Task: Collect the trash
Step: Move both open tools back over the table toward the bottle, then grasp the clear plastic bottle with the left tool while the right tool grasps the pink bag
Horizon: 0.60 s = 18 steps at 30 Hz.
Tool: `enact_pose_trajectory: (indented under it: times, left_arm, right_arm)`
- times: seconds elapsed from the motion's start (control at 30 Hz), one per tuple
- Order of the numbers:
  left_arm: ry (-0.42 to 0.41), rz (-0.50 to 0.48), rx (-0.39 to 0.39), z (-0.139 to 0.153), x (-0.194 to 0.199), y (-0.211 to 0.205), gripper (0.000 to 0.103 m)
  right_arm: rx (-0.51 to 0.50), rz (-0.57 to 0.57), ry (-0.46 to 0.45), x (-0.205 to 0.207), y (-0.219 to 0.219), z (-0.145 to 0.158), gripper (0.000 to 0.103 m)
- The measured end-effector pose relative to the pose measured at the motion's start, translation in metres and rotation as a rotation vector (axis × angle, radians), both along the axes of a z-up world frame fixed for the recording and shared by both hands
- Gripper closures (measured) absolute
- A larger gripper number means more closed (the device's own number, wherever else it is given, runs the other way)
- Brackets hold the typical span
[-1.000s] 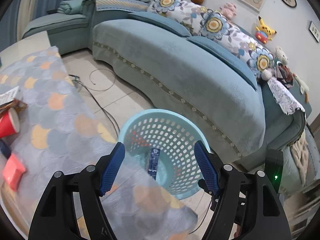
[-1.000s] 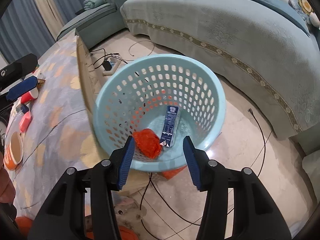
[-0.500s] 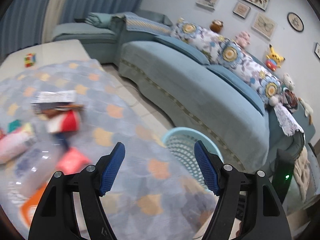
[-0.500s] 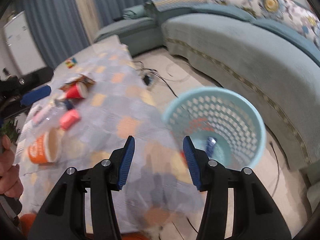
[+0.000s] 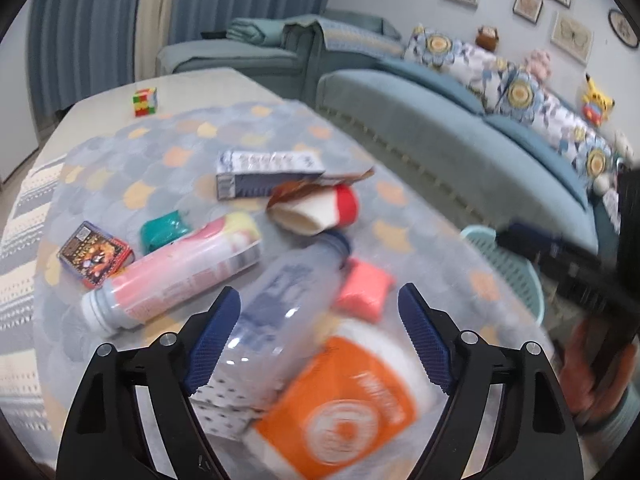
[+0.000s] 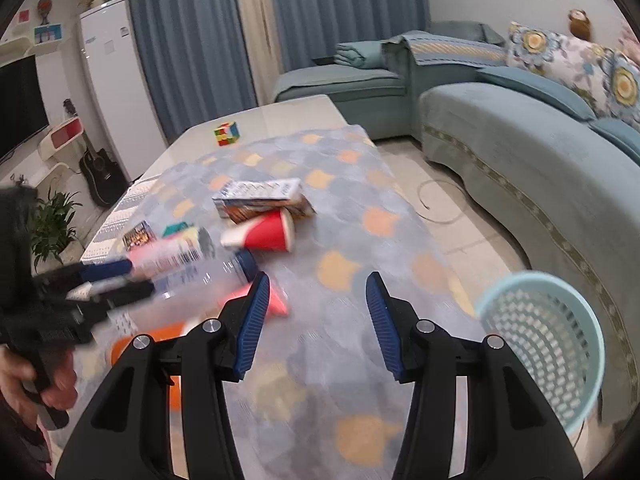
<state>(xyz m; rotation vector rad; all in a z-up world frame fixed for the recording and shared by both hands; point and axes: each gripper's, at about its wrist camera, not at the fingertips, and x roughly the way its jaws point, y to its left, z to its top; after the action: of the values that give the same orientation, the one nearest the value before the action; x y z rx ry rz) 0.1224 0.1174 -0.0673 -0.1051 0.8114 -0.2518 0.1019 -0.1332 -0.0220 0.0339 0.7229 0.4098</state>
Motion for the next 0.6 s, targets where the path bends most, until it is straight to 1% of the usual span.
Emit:
enact_pose_trajectory:
  times: [0.1,0.2,0.3,0.37,0.43,0.47,0.53,0.6]
  left_arm:
    - [0.019,-0.012,0.002,-0.013,0.011,0.012,0.023]
    - [0.070,-0.044,-0.001,-0.026,0.024,0.015,0.023]
    - [0.104,-0.075,0.035,-0.036,0.031,0.011,0.023]
    - [0.114,-0.075,0.071,-0.042,0.035,0.007,0.024]
    - [0.142,-0.073,0.090,-0.048,0.041,0.004,0.028]
    - [0.155,-0.074,0.088,-0.049,0.042,0.003,0.032]
    - [0.198,-0.073,0.091,-0.053,0.045,0.001,0.035]
    - [0.198,-0.077,0.089,-0.052,0.042,-0.002,0.043]
  right_arm:
    - [-0.014,0.035,0.002,0.016,0.025,-0.001,0.056]
    - [-0.051,0.068,-0.007,0.023,0.047,-0.005,0.051]
    - [-0.052,0.093,0.017,0.025,0.056,-0.016,0.050]
    - [-0.045,0.093,0.046,0.026,0.057,-0.027,0.050]
    - [-0.034,0.085,0.089,0.028,0.056,-0.041,0.050]
    - [-0.028,0.082,0.103,0.028,0.055,-0.046,0.050]
    - [-0.013,0.077,0.137,0.028,0.054,-0.055,0.050]
    - [-0.002,0.083,0.157,0.027,0.053,-0.058,0.050]
